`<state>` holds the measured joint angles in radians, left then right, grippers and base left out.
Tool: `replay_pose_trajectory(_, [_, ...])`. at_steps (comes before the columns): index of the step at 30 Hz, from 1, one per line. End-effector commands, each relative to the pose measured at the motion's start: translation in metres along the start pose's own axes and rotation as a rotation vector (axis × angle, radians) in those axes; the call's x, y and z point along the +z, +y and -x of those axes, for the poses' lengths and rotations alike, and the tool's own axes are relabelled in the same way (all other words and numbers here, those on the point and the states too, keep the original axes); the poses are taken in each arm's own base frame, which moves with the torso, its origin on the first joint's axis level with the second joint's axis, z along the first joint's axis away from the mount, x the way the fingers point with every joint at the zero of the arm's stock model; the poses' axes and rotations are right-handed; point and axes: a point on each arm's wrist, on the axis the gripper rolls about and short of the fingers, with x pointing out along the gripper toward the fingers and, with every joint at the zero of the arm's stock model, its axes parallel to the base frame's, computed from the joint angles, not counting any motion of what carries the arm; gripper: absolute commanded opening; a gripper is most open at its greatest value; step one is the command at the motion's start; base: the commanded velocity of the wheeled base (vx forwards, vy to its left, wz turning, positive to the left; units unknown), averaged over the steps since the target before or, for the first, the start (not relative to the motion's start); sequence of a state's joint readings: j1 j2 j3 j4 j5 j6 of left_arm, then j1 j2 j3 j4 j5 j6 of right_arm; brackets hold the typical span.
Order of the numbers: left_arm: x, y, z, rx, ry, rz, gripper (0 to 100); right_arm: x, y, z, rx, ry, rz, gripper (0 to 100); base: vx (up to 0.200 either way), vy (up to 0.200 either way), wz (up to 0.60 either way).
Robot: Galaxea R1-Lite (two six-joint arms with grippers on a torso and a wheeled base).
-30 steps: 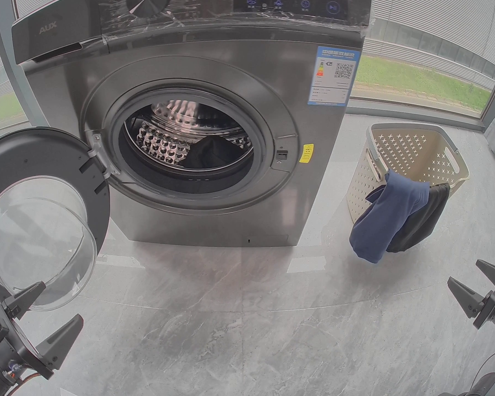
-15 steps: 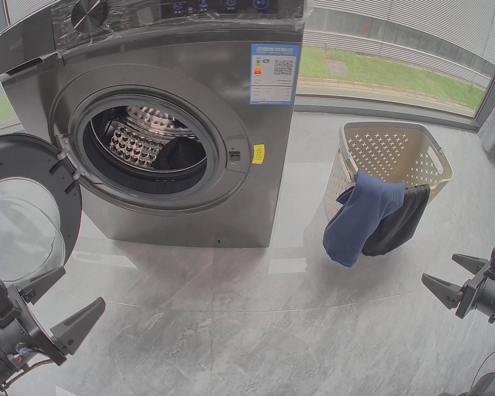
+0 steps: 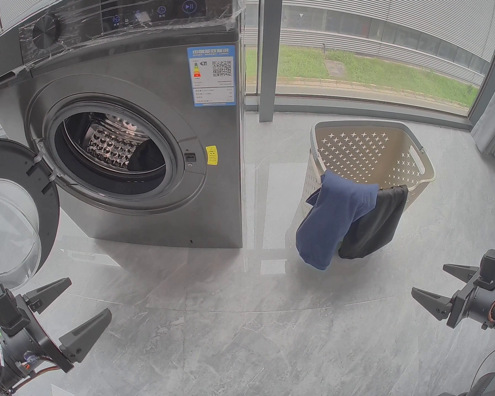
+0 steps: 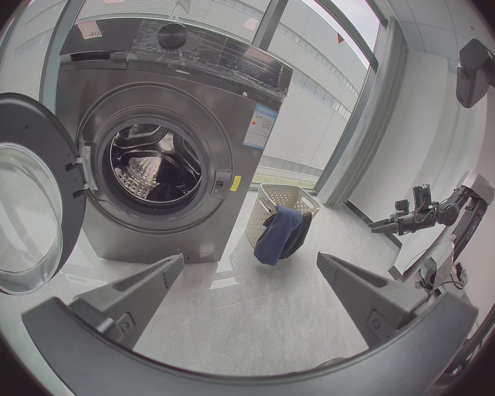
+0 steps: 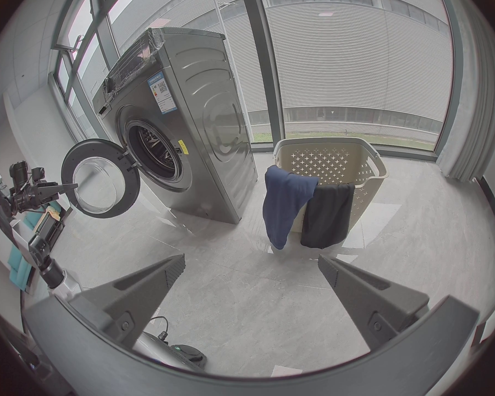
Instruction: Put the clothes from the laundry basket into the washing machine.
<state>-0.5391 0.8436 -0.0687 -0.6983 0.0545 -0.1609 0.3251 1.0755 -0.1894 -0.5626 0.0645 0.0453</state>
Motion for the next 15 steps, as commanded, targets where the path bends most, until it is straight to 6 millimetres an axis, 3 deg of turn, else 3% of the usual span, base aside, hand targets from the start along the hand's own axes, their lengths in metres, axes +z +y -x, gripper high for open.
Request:
replay_pose_trajectory(1, [0.0012,0.0001,0.0067,-0.005,-0.032,-0.001,100,-0.0007,0.0009,-0.0013,0.008,0.008,0.001,100,0.0,-0.2,0.0])
replay_pose_trajectory(15, [-0.0036,0.001,0.0077,-0.001,-0.015,-0.005,100,-0.0035,0.0006,-0.0077,0.008,0.042,-0.003,100,0.0,-0.2,0.0])
